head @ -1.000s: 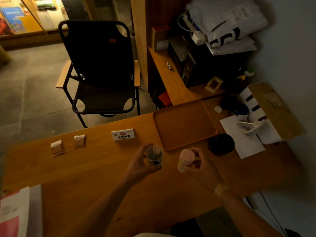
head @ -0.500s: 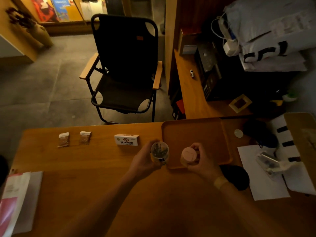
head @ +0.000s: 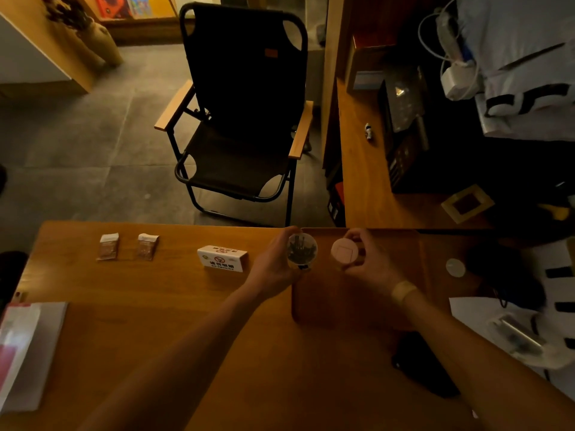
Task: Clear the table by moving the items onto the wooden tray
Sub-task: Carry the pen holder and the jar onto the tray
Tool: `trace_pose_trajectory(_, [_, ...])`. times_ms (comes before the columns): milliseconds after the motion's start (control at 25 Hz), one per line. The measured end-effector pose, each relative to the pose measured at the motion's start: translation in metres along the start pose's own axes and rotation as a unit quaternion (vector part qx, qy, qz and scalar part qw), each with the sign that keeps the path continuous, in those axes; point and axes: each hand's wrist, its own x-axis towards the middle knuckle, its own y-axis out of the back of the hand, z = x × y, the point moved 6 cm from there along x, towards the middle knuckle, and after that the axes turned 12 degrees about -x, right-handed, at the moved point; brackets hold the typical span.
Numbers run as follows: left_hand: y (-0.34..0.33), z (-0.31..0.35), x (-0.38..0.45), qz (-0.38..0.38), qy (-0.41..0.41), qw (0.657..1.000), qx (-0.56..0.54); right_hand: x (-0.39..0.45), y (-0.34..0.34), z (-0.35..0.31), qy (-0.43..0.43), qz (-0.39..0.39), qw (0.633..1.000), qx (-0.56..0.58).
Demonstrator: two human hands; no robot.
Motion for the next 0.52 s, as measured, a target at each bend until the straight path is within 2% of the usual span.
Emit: trace_pose_trajectory(520, [-0.014,-0.012,0.037,0.003,0.003,1.0,0.013,0.034,-0.001,0.015,-0.007,-0.002,1.0,0.011])
